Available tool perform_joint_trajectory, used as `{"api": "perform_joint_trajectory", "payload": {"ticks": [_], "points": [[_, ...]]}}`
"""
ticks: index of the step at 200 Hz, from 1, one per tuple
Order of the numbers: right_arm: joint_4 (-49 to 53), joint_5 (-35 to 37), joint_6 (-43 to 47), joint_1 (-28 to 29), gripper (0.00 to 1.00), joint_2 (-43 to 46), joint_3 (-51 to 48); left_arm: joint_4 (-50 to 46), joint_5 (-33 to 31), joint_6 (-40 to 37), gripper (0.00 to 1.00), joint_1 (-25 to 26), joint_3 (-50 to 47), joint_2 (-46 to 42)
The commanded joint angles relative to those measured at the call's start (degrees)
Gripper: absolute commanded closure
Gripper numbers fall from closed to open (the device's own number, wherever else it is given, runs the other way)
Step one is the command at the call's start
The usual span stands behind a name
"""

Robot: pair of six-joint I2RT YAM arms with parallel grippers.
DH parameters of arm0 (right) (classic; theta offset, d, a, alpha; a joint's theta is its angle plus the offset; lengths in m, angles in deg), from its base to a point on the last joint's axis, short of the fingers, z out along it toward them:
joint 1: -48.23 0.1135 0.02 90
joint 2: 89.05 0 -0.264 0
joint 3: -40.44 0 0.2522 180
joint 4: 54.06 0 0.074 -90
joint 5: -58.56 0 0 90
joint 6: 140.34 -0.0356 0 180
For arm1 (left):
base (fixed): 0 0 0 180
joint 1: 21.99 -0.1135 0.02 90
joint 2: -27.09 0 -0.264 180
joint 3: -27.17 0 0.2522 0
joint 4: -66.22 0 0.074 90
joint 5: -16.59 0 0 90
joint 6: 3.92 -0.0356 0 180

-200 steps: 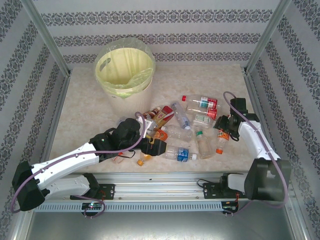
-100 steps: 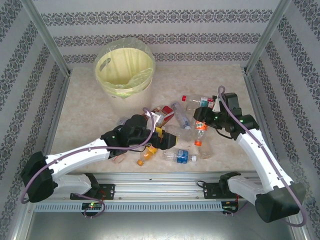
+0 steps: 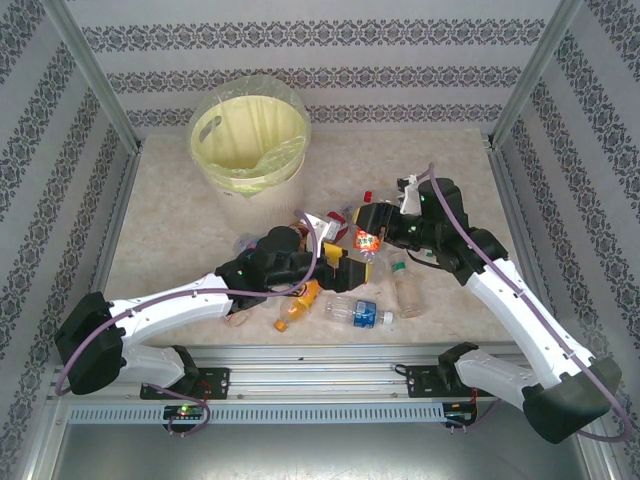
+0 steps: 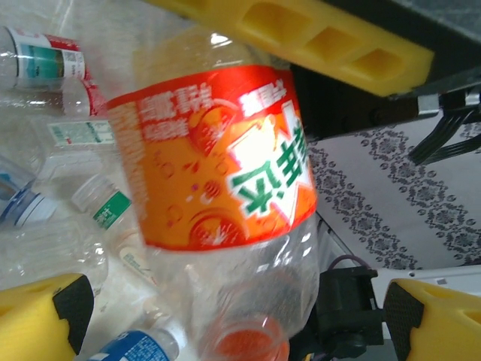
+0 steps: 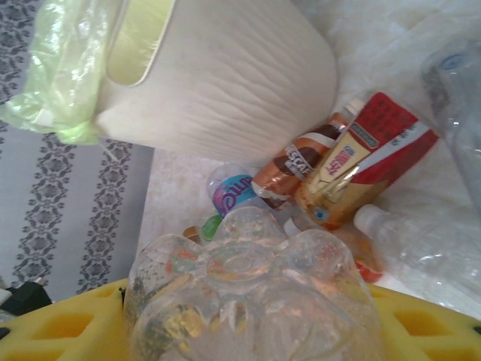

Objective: Put the plastic bottles in the bin

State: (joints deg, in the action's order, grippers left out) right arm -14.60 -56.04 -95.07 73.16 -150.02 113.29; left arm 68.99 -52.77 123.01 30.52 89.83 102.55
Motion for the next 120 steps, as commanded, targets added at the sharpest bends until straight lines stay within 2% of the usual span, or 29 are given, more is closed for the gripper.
{"api": "perform_joint_trajectory", "payload": {"ticks": [1,41,84,120], "points": [[-3.70,-2.03,-1.24,1.60,0.47,-0.98,1.14,5.08,1.47,1.60,0.00,0.84,1.47,0.65],[-3.83,-2.03,-1.00,2.92,0.47,-1.22,1.54,5.24,1.00,3.11,0.03,0.79,2.02,1.30],[-2.92,-1.76,-0.35,3.28,0.47,-0.57,1.25,6.72,-0.33,5.92,0.15,0.71,1.49,1.30],[-2.97,-2.01,-0.27,3.49,0.47,0.84,0.24,6.21,-0.43,6.48,0.33,0.83,2.07,1.81]]}}
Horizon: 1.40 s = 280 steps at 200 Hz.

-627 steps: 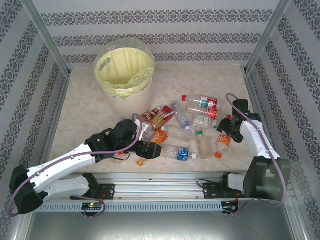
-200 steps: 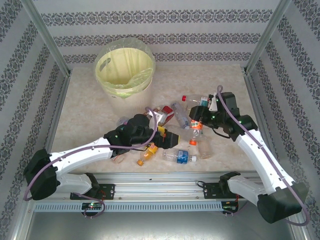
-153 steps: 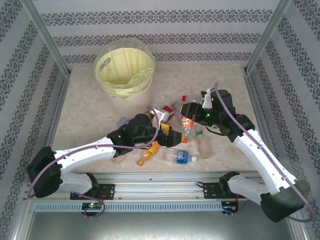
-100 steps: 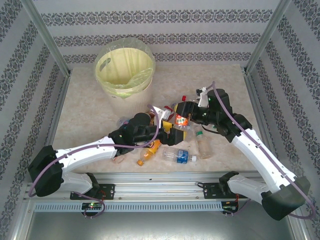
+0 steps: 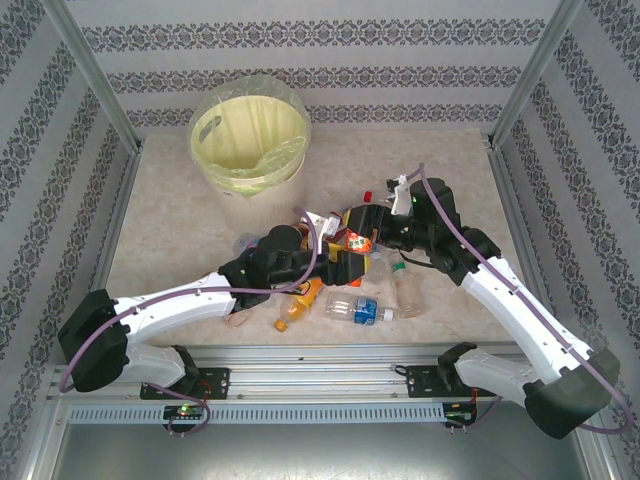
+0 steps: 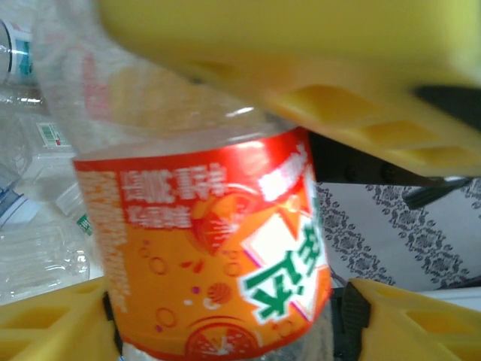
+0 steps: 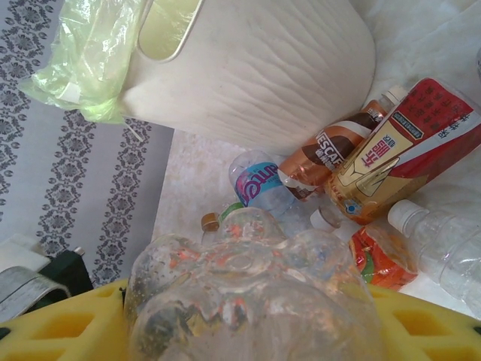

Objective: Put the plastic bottles in the bin

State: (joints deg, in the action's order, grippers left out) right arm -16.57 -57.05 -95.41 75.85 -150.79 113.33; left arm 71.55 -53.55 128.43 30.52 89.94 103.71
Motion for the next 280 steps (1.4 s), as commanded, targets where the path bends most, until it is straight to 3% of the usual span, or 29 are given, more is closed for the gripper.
{"api": "perform_joint_trajectory", "payload": {"ticks": [1,38,73,98,134,173,195,229,280], "points": [[-1.03,-1.01,0.08,0.79,0.47,1.66,0.15,3.66,0.36,1.11,0.33,0.84,1.96,0.64],[-1.31,-1.02,-1.28,0.77,0.43,3.16,-0.86,3.91,0.39,1.93,0.42,0.84,2.05,0.40],[-0.60,-1.08,-2.76,0.12,0.16,3.99,-0.23,1.25,-0.59,1.03,0.46,0.83,2.62,-1.90],[0.30,-5.14,-5.35,-3.06,0.02,3.40,2.18,-2.51,-3.51,0.91,0.47,0.75,2.93,-3.70],[-0.61,-10.75,-4.36,-7.04,0.02,4.52,4.12,-10.07,-7.25,-2.79,0.46,0.51,5.36,-6.15],[2.30,-7.35,4.09,-7.90,0.02,8.09,6.12,-26.35,-6.48,-5.66,0.46,-2.72,14.70,-8.00],[4.78,-3.11,5.83,-7.93,0.02,9.10,6.98,-35.96,-3.29,-8.91,0.44,-7.44,21.14,-9.30],[5.40,5.41,4.79,-7.68,0.02,11.96,7.12,-44.61,5.63,-12.94,0.44,-20.09,29.54,-9.80],[5.97,13.03,4.50,-7.40,0.02,11.81,8.63,-54.83,10.89,-23.10,0.43,-33.65,42.69,-4.80]]}}
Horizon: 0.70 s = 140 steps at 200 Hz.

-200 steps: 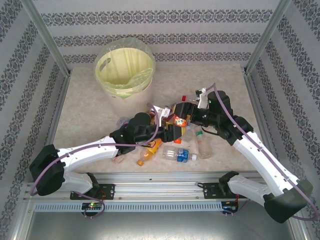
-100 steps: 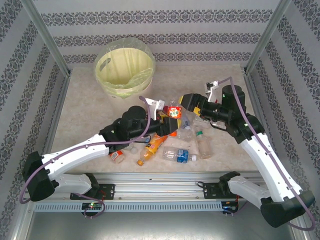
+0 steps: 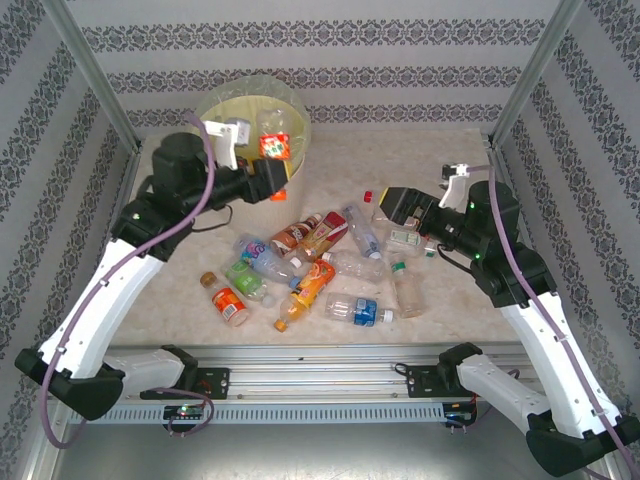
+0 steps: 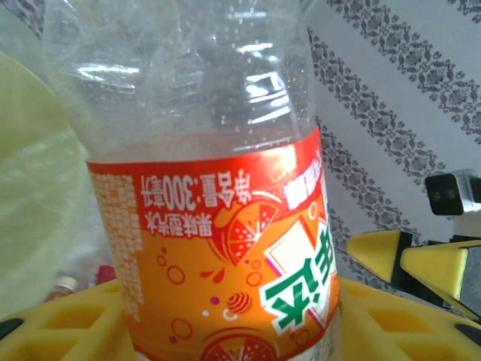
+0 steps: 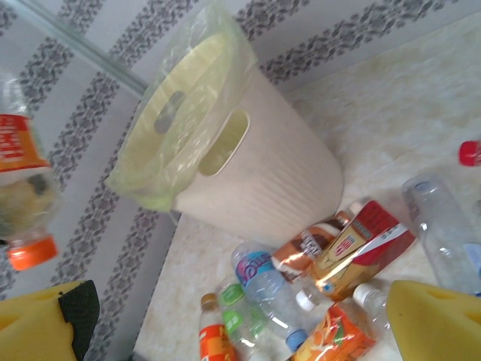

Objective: Put the plastic bottles in the bin

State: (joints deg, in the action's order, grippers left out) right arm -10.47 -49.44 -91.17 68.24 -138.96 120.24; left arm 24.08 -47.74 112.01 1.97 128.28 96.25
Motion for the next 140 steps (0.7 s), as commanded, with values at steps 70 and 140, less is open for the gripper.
{"api": "perform_joint_trajectory", "payload": {"ticks": [70,140], "points": [[0.30,12.42,-1.35,3.04,0.02,1.80,-0.97,-14.29,-4.06,-12.28,0.44,-10.28,17.94,14.34],[-3.57,0.33,-1.19,1.63,0.02,6.75,-9.38,-17.28,-14.21,-13.23,0.43,-10.47,28.80,27.28]]}}
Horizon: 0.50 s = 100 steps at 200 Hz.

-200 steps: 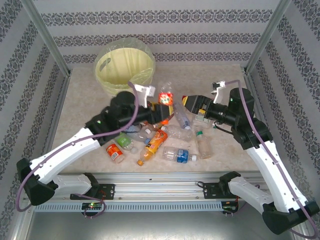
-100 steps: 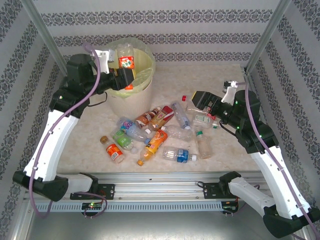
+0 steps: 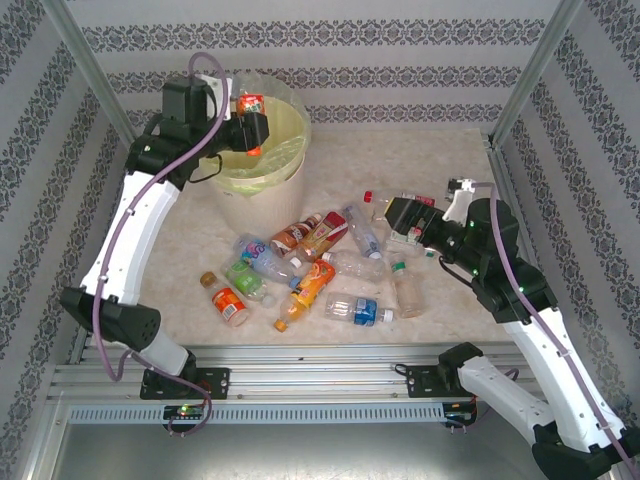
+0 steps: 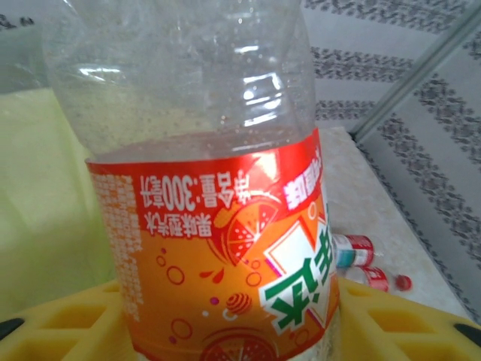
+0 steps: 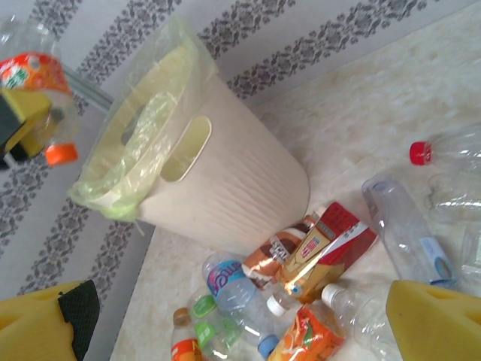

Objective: Put the plastic bottles in the bin

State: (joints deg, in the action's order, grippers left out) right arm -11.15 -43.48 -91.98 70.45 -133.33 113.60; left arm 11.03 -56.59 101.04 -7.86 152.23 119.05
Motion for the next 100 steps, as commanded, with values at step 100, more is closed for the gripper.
{"api": "perform_joint_trajectory", "payload": {"ticks": [100], "points": [[2.87,-13.70,6.73,-0.38,0.02,2.38,-3.34,-23.03,-11.88,-9.31,0.43,-0.69,22.31,24.56]]}}
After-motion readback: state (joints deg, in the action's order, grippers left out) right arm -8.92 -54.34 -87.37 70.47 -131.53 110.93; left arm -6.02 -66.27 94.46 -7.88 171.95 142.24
